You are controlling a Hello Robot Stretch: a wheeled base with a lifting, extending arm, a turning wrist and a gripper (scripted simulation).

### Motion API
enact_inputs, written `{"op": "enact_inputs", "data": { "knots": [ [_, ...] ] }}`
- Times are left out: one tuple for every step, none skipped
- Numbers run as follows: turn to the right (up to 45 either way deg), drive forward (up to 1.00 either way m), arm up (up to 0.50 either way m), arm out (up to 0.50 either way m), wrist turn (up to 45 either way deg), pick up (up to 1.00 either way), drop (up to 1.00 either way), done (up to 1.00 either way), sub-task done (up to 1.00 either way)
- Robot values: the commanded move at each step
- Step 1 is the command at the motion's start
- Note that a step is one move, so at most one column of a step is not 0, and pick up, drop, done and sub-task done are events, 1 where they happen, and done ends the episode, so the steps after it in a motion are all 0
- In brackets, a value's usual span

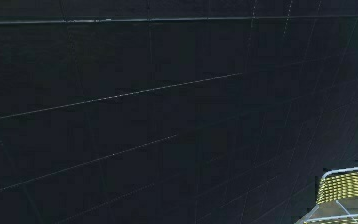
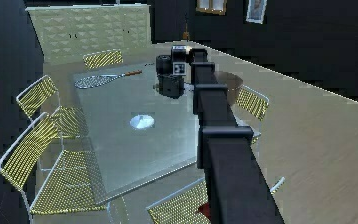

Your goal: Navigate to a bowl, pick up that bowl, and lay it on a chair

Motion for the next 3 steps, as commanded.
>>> {"op": "enact_inputs", "data": {
  "knots": [
    [0.0,0.00,-0.50,0.00,0.0,0.00,0.00,0.00,0.00],
    [0.0,0.00,0.00,0.00,0.0,0.00,1.00,0.00,0.00],
    [0.0,0.00,0.00,-0.10,0.0,0.00,0.00,0.00,0.00]
  ]
}}
